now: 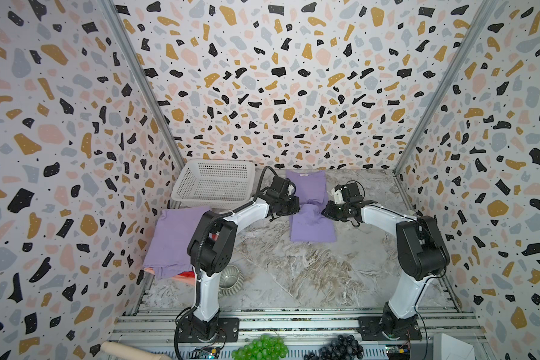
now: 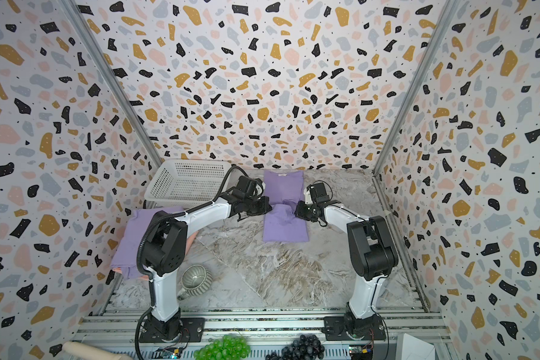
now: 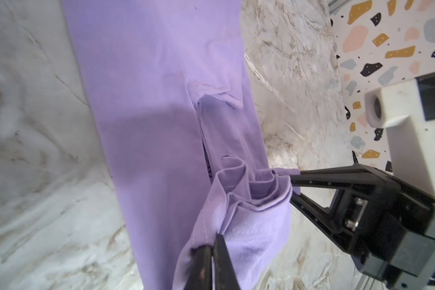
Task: Fold and stack the t-shirts
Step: 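Lift the near end with both grippers and fold it toward the far end, then grasp the folded bundle's near edge with both grippers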
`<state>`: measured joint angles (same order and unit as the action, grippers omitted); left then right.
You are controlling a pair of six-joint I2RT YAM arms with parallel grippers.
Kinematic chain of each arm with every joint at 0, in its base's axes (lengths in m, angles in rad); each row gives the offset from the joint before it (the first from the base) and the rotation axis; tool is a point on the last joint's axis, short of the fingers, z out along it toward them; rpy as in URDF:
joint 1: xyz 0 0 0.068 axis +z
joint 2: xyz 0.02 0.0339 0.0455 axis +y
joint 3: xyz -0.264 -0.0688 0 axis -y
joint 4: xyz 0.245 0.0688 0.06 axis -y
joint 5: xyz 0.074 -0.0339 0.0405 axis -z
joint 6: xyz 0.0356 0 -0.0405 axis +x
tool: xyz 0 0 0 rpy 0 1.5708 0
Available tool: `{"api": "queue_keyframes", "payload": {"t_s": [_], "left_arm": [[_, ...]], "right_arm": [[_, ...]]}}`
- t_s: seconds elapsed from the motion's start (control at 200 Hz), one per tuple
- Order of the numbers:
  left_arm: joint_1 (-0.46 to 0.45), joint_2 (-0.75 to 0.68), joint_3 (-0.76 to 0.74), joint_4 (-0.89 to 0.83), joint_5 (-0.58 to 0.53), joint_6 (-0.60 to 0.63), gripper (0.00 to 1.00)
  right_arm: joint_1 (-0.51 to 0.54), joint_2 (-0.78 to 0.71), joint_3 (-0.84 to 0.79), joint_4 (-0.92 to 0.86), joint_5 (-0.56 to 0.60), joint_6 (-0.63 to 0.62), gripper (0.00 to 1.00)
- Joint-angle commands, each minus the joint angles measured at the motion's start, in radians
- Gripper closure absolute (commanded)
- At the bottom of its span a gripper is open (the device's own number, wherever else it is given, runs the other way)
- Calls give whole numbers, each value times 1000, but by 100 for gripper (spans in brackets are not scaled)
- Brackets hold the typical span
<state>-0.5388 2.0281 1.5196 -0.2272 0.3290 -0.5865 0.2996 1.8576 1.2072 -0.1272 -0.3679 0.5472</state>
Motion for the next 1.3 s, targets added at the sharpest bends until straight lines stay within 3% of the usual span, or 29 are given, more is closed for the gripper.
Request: {"api": "queue_keyframes", "payload": {"t_s": [0.0, 0.045, 0.095, 0.14, 0.175, 0.205, 0.33, 0.531, 0.781, 0.976, 1.297], "left_arm": [[18, 42, 70, -26, -15, 7, 100], [23, 64, 101, -32, -22, 8, 100], [30, 87, 138, -41, -26, 12, 76], [35, 104, 168, -51, -40, 21, 53], [39, 110, 185, -67, -53, 31, 46], [40, 107, 188, -72, -66, 36, 45], [45, 29, 108, -61, -136, 31, 44], [23, -175, -183, -18, -149, -18, 44], [-53, -396, -565, 152, -35, -170, 42], [-56, -420, -725, 335, 39, -286, 42], [-62, -245, -670, 465, 89, -350, 46]], "right_arm": [[-22, 19, 75, 36, -31, -16, 80], [-36, 31, 88, 60, -49, -6, 68], [-52, 30, 90, 94, -57, 1, 59], [-64, 15, 80, 124, -51, 8, 45], [-72, -3, 65, 150, -50, 7, 31], [-75, -21, 53, 163, -49, 3, 28], [-81, -91, -5, 109, -87, -40, 28], [-76, -303, -266, 26, -101, -9, 30], [-75, -547, -542, 12, -133, 70, 30], [-75, -530, -665, 155, -176, 114, 30], [-71, -328, -613, 297, -197, 168, 34]]}}
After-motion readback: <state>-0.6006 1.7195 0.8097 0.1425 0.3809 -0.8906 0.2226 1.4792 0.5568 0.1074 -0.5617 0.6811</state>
